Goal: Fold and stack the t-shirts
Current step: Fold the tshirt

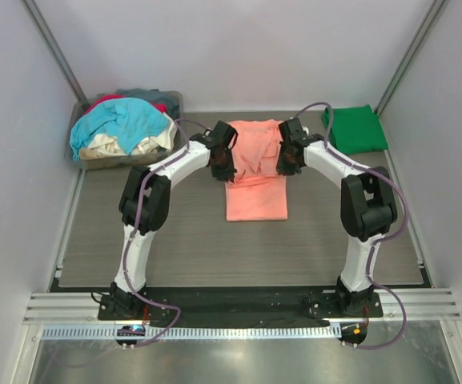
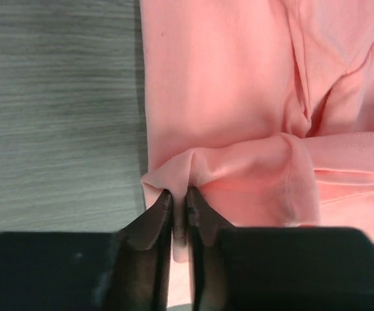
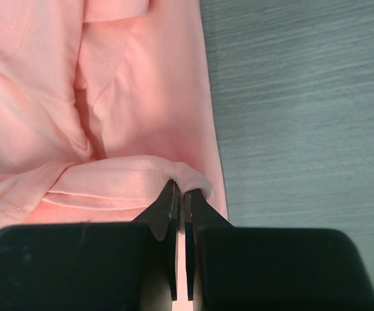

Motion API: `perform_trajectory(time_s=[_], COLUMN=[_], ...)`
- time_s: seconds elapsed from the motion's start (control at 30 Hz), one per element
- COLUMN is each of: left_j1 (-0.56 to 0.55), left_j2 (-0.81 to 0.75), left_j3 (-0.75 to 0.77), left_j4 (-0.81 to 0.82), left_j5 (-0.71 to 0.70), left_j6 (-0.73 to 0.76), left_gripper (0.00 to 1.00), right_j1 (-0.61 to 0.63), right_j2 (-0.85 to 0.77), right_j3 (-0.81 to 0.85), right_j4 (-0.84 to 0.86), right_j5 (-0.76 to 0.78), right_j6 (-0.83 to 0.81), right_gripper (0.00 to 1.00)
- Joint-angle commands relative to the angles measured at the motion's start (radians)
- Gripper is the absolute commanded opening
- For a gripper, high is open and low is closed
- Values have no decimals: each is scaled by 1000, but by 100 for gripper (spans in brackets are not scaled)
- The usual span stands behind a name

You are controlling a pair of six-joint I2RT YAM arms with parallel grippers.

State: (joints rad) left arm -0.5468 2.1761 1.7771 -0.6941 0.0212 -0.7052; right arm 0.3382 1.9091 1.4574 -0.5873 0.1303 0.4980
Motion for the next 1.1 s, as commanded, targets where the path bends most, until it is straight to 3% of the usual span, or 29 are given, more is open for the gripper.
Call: perform_trajectory(time_s=[0.0, 0.03, 0.13, 0.17, 0.2, 0.23, 0.27, 0.33, 0.43, 0.47, 0.57, 0.63, 0.73, 0.9, 1.07], left_j1=[33, 42, 91, 102, 113, 136, 148, 172, 173, 171, 154, 122, 70, -5, -93], left_j2=[43, 60, 141, 172, 230, 272, 306, 335, 163, 104, -34, -79, -133, -208, -384], left_j3=[94, 128, 310, 435, 508, 595, 777, 890, 710, 541, 315, 233, 90, -62, -347], left_j4=[-59, -76, -166, -194, -247, -287, -333, -406, -274, -227, -136, -107, -81, -36, 57], left_j5=[22, 38, 54, 59, 68, 77, 107, 132, 132, 138, 140, 140, 128, 120, 22], left_j6=[23, 21, 26, 29, 32, 32, 27, 16, 32, 32, 39, 58, 69, 67, -10], left_gripper=[14, 20, 32, 34, 36, 43, 44, 51, 61, 62, 62, 61, 59, 58, 58], right_j1=[-30, -36, -76, -86, -96, -113, -120, -131, -130, -131, -128, -128, -126, -123, -123], right_j2=[48, 63, 131, 168, 192, 215, 238, 291, 225, 191, 0, -152, -252, -350, -467], right_j3=[75, 108, 229, 276, 329, 465, 541, 744, 738, 691, 364, 95, -110, -305, -524], right_j4=[24, 21, 6, -5, -23, -75, -109, -213, -238, -232, -103, 52, 145, 161, 149], right_j5=[6, -3, -38, -63, -64, -64, -76, -80, -83, -86, -116, -211, -323, -342, -314], right_j6=[-29, -29, -33, -39, -44, -55, -70, -105, -125, -124, -98, -79, -49, -35, 20], right_gripper=[1, 2, 26, 34, 48, 53, 54, 57, 58, 58, 58, 57, 56, 57, 66])
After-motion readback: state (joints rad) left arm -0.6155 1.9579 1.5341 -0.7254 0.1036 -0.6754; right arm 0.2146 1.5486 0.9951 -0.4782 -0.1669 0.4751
